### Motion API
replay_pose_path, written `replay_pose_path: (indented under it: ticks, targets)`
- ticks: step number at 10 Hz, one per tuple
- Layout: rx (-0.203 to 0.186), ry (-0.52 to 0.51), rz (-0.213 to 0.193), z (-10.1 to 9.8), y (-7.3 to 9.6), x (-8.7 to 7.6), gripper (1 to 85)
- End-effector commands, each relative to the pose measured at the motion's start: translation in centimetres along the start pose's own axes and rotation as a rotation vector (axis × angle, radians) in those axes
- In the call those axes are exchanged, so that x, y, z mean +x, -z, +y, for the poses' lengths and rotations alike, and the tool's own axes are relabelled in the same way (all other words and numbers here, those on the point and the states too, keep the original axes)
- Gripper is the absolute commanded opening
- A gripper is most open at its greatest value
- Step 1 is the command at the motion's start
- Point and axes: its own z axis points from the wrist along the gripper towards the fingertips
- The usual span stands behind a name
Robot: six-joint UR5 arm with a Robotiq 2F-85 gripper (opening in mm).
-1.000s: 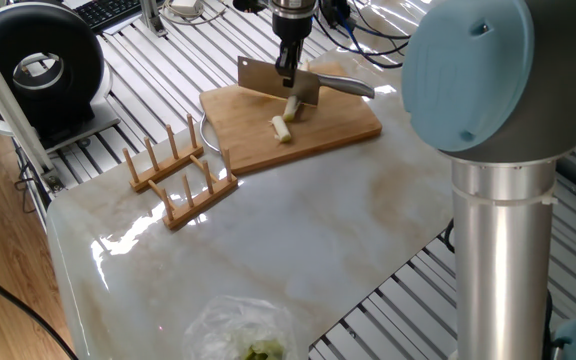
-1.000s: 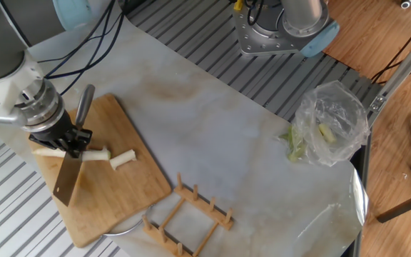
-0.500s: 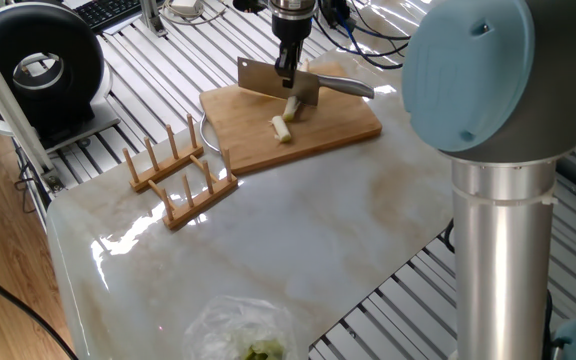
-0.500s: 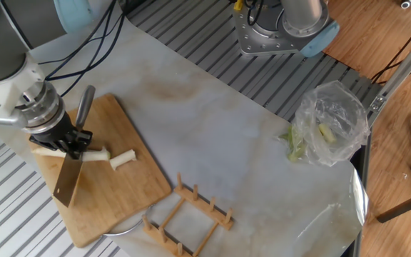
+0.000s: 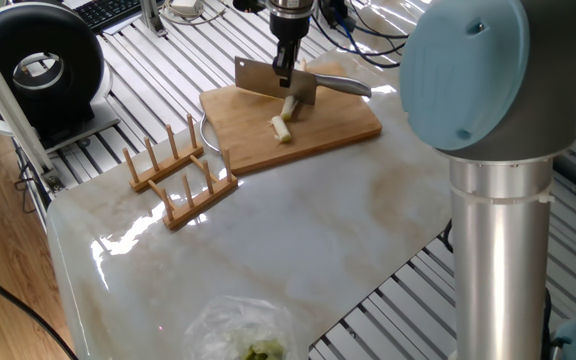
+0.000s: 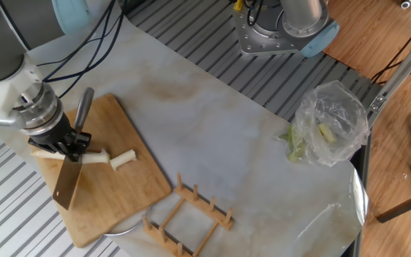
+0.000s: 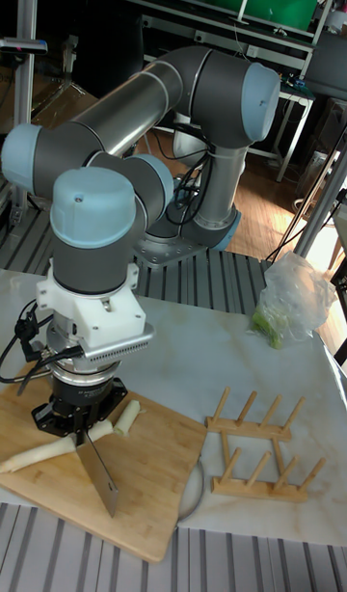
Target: Chop the scallions
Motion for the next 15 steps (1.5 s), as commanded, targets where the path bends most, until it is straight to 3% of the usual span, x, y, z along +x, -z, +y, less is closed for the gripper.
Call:
replay_pose_path:
  ticks: [1,4,8,12,15]
  targets:
    - [0.001,-0.001,0.017,-0.1,0.6,0.3,1.3]
    - [0.006,0.000,0.062,-0.1,1.7,1.5,1.3]
    - [0.037,-0.008,0.031,-0.7,-1.4,1.3,1.3]
    - [0.026,0.001,0.075,-0.4,1.0,2.3,1.3]
    - [0.026,-0.020,0.101,0.7,2.2,1.8,1.3]
